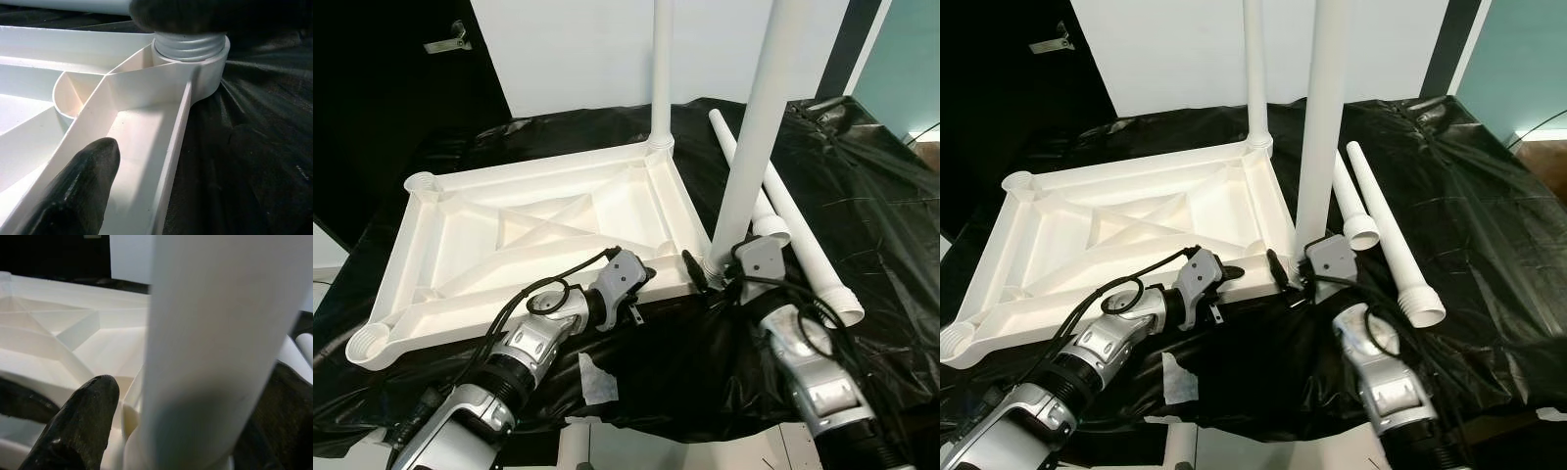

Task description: Building children table

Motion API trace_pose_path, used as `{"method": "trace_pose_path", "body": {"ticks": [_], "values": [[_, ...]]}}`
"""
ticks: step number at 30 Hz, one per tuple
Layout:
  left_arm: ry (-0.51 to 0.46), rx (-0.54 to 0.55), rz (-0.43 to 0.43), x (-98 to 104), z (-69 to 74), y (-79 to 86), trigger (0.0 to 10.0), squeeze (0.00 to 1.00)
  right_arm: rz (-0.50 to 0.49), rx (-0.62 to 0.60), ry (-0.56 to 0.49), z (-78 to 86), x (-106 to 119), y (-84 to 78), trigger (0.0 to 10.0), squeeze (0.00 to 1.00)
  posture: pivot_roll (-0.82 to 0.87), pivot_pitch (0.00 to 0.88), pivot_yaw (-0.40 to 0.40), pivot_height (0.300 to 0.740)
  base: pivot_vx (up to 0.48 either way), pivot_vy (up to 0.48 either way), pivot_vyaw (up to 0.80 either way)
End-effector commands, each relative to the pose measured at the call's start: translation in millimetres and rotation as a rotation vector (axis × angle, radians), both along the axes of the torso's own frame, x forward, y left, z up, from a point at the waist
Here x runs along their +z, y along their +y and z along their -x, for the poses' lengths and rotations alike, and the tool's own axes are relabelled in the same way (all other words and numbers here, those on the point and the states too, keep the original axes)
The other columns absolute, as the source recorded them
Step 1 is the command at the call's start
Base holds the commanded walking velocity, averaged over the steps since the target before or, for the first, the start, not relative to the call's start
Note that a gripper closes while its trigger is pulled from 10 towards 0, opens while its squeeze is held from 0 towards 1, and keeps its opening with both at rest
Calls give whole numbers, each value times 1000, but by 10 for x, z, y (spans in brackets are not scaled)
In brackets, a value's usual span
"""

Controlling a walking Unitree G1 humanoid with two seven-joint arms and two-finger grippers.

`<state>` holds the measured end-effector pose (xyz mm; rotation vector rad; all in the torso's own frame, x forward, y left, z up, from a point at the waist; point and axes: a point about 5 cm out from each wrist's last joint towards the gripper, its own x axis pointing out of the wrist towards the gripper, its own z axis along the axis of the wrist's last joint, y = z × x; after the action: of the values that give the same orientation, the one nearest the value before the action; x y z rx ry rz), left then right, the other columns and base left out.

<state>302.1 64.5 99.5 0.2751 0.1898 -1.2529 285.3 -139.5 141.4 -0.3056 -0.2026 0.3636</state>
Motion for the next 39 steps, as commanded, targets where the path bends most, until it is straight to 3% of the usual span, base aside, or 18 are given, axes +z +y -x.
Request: {"method": "trace_pose_path", "body": {"ticks": [1,11,14,15,18,22,23,24,25,26,32,33,35,36,38,39], "values": [[168,-261,-49,-196,218,-9,10000,0,-1,18,22,-10,-11,-3,10000,0,-156,14,57,740,0,0,0],[96,-256,-88,-196,190,-182,10000,0,21,51,79,-136,-3,-135,10000,0,-141,7,70,740,0,0,0],[91,-127,-156,-283,111,-253,10000,0,10,69,86,-141,-2,-107,10000,0,-132,9,72,740,0,0,0],[91,-127,-156,-283,111,-253,10000,0,10,69,86,-141,-2,-107,10000,0,-132,9,72,740,0,0,0],[106,4,-170,-332,40,-337,10000,0,-5,86,91,-130,-7,-49,10000,0,-132,12,74,740,0,0,0],[138,17,-146,-328,40,-370,9765,0,-19,98,99,-119,-14,-20,10000,0,-133,15,76,740,0,0,0],[145,17,-152,-338,43,-369,7098,0,-22,99,102,-117,-17,-18,10000,0,-133,15,76,740,0,0,0],[145,17,-152,-338,43,-369,7098,0,-22,99,102,-117,-17,-18,10000,0,-133,15,76,740,0,0,0],[159,16,-160,-356,50,-366,1373,0,-25,98,104,-112,-22,-18,10000,0,-133,16,76,740,0,0,0],[172,12,-172,-378,59,-357,0,0,-28,97,106,-106,-28,-18,10000,0,-135,15,76,740,0,0,0],[190,-6,-204,-426,67,-353,0,0,-35,94,112,-97,-35,-18,10000,0,-138,15,77,740,0,0,0],[197,-19,-207,-429,80,-360,10000,0,-39,90,115,-97,-39,-26,10000,0,-138,15,77,740,0,0,0],[201,-36,-211,-431,96,-371,10000,0,-47,85,124,-96,-46,-35,10000,0,-138,15,77,740,0,0,0],[202,-40,-211,-431,99,-373,10000,0,-49,84,125,-96,-47,-37,0,0,-138,15,77,740,0,0,0],[210,-50,-208,-428,110,-380,10000,0,-59,90,137,-88,-57,-35,0,0,-139,15,77,740,0,0,0],[219,-62,-204,-426,122,-386,7333,0,-69,94,147,-81,-65,-33,0,0,-139,15,77,740,0,0,0]]}}
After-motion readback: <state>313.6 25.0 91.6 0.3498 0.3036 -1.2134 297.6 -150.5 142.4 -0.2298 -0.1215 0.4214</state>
